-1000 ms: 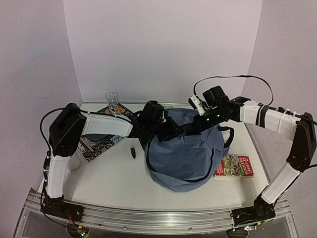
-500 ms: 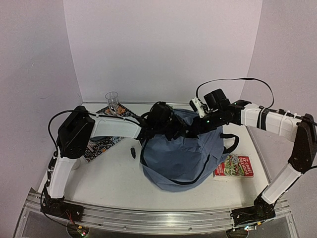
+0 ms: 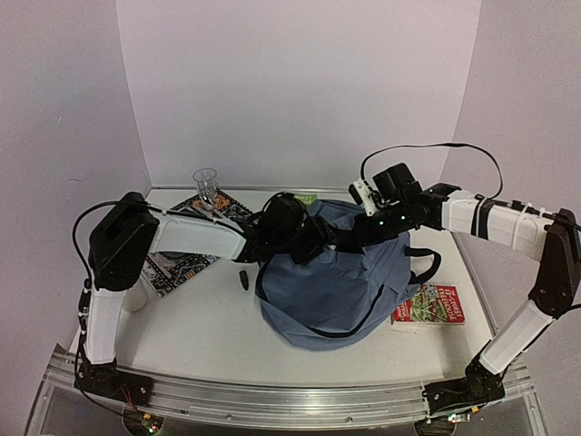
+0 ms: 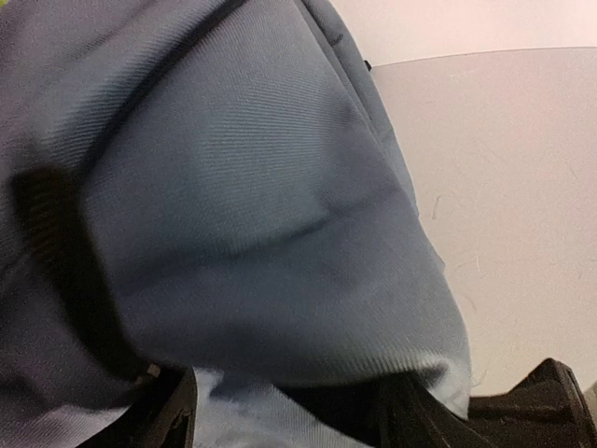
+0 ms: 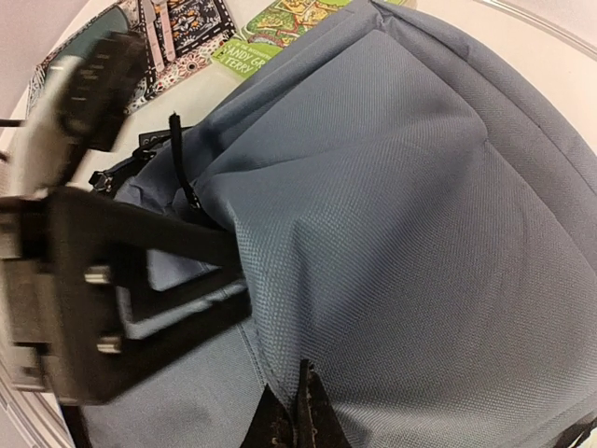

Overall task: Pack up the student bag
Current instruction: Place the seal in the lower front pocket of the bag, then pick up the seal at the center of the board.

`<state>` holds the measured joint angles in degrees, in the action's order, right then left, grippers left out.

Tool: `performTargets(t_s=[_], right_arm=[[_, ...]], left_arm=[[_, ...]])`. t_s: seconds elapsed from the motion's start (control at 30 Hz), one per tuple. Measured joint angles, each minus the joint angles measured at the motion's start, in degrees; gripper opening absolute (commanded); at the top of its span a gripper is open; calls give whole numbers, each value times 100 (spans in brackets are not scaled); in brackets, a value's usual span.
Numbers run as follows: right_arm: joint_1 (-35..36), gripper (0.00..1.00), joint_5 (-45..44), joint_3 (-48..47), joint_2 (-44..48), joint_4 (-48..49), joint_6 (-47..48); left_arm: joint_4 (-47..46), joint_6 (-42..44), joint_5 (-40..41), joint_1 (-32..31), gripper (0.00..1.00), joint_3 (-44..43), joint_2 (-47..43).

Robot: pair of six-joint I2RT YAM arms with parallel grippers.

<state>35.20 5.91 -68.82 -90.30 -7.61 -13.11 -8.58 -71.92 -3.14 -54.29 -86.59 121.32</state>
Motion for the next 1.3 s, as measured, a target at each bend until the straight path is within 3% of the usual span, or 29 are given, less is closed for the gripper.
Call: performTargets(t_s=[0.37,0.57,0.93,1.3], right_arm=[[-2,0,-72,0,-2,-43,45],[-2,0,-59,3,-2,-51,84],[-2,0,-59,76,-2,-45,128],[-2,0,-41,89,-2,-45,139]], left_arm=[[1159,1053,1024,49,71,1029,-1918],[2333,1383,1656,177,67,1313,-2371],[3588,1426,1633,995,63,1946,-2195],[3770,1884,1223,1086,49,1218,-822]])
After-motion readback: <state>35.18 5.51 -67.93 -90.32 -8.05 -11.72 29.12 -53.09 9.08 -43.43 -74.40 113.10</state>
